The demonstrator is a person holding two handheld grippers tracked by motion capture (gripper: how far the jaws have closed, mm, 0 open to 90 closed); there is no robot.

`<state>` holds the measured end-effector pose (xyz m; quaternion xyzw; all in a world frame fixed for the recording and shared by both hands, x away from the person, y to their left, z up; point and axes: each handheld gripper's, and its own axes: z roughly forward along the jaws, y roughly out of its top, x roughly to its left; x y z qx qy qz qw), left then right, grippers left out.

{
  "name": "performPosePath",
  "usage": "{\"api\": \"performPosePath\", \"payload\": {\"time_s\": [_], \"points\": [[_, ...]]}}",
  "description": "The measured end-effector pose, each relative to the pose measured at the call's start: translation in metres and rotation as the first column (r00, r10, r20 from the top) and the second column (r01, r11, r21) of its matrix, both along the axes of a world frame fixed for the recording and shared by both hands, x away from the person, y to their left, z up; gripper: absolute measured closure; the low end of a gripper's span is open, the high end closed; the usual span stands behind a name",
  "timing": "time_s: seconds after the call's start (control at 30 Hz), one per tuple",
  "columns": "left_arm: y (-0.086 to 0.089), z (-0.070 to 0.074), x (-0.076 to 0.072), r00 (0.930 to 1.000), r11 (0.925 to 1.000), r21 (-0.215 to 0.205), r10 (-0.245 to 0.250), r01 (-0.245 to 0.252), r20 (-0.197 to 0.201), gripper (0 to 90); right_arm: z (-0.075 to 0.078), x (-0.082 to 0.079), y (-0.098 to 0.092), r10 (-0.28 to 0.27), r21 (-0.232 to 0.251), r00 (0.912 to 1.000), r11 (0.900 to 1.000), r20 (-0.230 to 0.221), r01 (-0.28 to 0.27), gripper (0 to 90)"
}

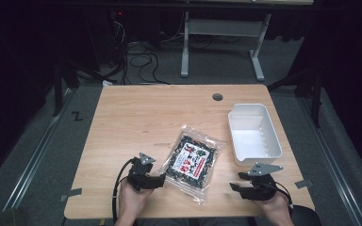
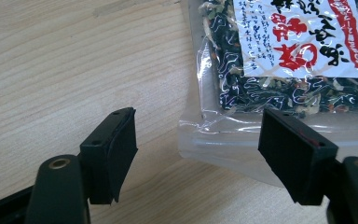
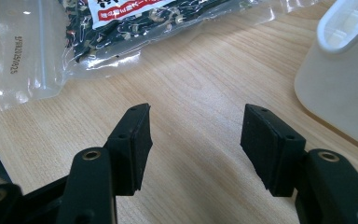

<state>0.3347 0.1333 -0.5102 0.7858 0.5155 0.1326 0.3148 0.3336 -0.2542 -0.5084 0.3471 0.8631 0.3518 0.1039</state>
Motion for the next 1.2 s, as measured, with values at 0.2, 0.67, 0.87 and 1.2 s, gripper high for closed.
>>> {"api": "performPosePath", "payload": {"time_s": [0.2, 0.67, 0.87, 1.2], "points": [[-0.002, 0.004, 0.0, 0.9999, 0.9999, -0.007, 0.009, -0.009, 0.012, 27.3, 0.0, 0.0, 0.0, 0.004, -0.015, 0.9999, 1.0, 0.016, -0.004, 42.6], [-0.018, 0.007, 0.011, 0.9998, 0.9996, 0.027, -0.009, 0.009, -0.019, 25.3, 0.001, 0.001, -0.002, -0.007, -0.009, 0.9998, 1.0, 0.02, 0.007, 42.5], [-0.031, 0.007, 0.018, 0.9996, 0.9991, 0.037, -0.019, 0.02, -0.02, 24.8, 0.0, 0.001, -0.002, -0.005, -0.013, 0.9998, 1.0, 0.021, 0.005, 42.4], [-0.056, 0.003, 0.028, 0.9982, 0.9958, 0.075, -0.051, 0.053, -0.033, 23.0, 0.0, 0.001, -0.002, -0.005, -0.014, 0.9997, 1.0, 0.022, 0.006, 42.1]]}}
